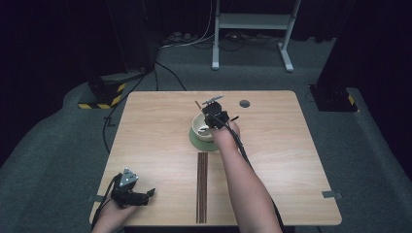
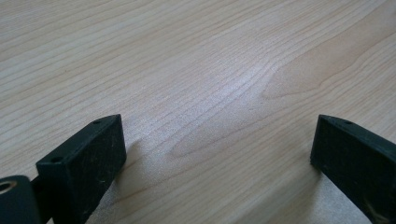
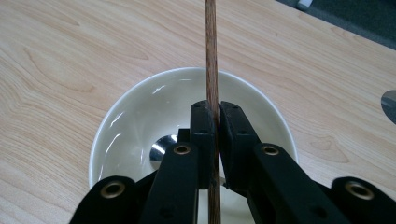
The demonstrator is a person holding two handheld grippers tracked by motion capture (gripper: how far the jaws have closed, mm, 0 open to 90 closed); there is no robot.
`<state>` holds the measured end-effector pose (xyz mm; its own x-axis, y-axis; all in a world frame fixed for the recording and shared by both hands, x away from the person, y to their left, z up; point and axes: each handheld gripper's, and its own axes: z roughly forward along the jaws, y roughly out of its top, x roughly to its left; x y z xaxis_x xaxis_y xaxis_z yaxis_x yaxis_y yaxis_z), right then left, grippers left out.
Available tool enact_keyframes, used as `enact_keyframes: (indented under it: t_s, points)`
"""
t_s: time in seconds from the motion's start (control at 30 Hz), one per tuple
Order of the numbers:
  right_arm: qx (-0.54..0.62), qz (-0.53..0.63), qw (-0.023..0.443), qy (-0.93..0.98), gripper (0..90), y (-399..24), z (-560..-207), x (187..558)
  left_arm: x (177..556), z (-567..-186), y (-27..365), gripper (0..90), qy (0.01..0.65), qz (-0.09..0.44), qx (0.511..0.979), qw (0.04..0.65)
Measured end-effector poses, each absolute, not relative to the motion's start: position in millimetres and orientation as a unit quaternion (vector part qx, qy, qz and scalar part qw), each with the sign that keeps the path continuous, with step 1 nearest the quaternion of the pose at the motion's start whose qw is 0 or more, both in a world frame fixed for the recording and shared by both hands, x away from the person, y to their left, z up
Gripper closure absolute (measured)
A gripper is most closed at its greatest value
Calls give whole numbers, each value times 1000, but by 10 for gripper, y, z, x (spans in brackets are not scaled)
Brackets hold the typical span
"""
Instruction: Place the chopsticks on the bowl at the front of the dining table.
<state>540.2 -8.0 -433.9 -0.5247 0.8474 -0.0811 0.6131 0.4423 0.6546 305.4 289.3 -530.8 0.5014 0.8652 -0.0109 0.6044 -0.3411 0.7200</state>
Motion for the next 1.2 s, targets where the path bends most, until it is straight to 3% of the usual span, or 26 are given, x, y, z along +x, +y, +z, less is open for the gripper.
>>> enact_keyframes:
  t_s: [0.67, 0.87, 1.2]
  points:
    - [451, 276, 200, 825, 841, -54, -4401, 5495, 3051, -5308, 2885, 36, 464, 191, 794, 342]
    - [446, 283, 208, 823, 691, -57, -4345, 5421, 3052, -5308, 2888, 36, 462, 191, 796, 341]
    - [431, 331, 202, 815, 543, -197, -4218, 4998, 3048, -5309, 2888, 42, 461, 192, 796, 342]
